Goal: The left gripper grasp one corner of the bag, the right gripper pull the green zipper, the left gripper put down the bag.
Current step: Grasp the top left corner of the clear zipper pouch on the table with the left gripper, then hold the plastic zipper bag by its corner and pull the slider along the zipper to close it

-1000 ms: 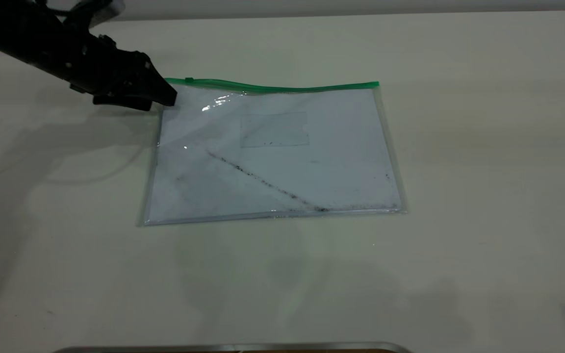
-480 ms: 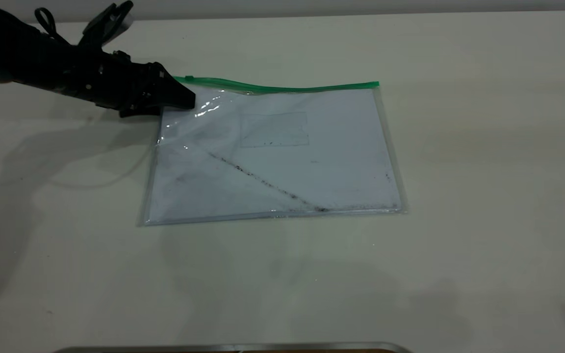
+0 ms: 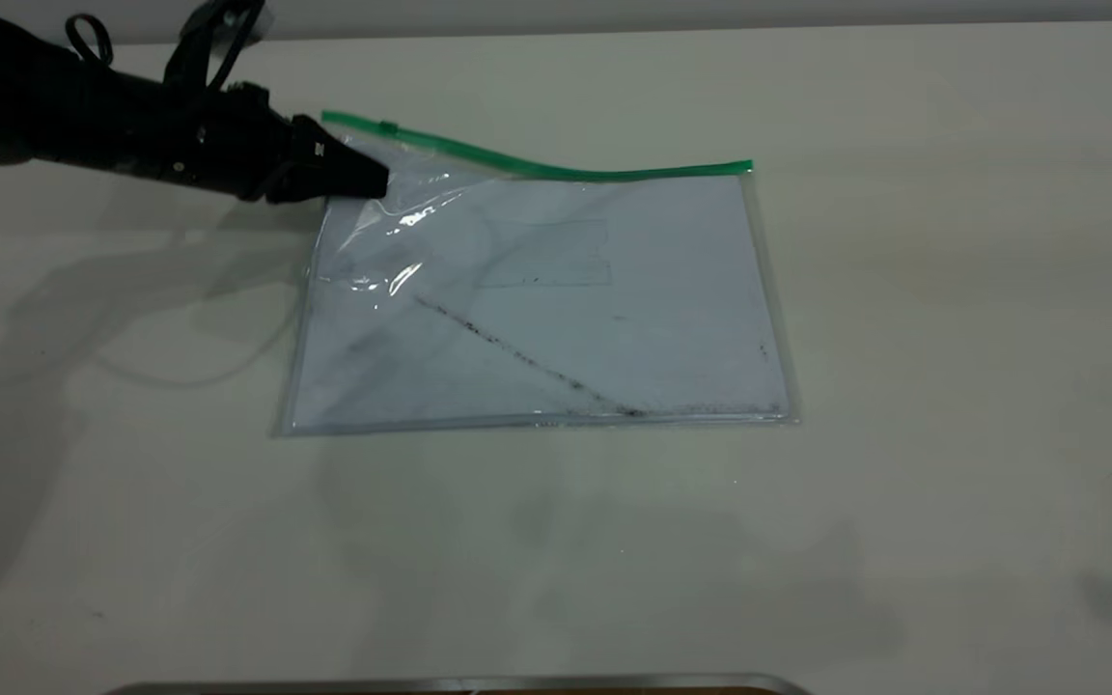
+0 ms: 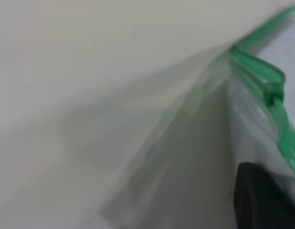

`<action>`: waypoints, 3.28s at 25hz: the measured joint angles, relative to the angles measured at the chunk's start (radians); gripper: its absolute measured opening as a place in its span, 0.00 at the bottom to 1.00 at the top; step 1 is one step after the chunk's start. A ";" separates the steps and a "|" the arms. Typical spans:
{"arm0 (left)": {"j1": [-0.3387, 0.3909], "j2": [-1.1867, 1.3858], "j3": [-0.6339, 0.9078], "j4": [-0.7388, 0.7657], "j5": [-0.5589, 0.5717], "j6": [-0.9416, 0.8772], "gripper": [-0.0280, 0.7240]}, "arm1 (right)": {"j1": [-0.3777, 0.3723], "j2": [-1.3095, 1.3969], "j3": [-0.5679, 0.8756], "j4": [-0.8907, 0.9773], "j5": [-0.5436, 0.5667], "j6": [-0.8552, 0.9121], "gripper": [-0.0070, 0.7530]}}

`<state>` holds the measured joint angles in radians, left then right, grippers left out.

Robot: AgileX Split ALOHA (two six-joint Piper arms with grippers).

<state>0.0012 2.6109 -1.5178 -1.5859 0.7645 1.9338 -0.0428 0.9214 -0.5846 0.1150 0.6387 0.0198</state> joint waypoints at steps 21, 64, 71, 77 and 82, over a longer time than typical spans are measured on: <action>-0.236 0.002 -0.336 0.628 0.313 0.174 0.11 | 0.174 0.718 -0.280 0.520 -0.168 -0.874 0.77; -0.354 0.003 -0.364 0.402 0.273 0.183 0.11 | 0.351 1.125 -0.505 1.240 -0.197 -1.675 0.60; -0.354 0.003 -0.364 0.381 0.297 0.183 0.11 | 0.351 1.125 -0.505 1.240 -0.196 -1.675 0.31; -0.354 0.003 -0.364 0.363 0.299 0.183 0.11 | 0.351 1.125 -0.505 1.240 -0.196 -1.675 0.21; -0.354 0.003 -0.364 0.363 0.299 0.183 0.11 | 0.351 1.125 -0.505 1.240 -0.196 -1.675 0.13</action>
<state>-0.3529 2.6139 -1.8819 -1.2229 1.0638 2.1171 0.3084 2.0465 -1.0892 1.3548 0.4425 -1.6549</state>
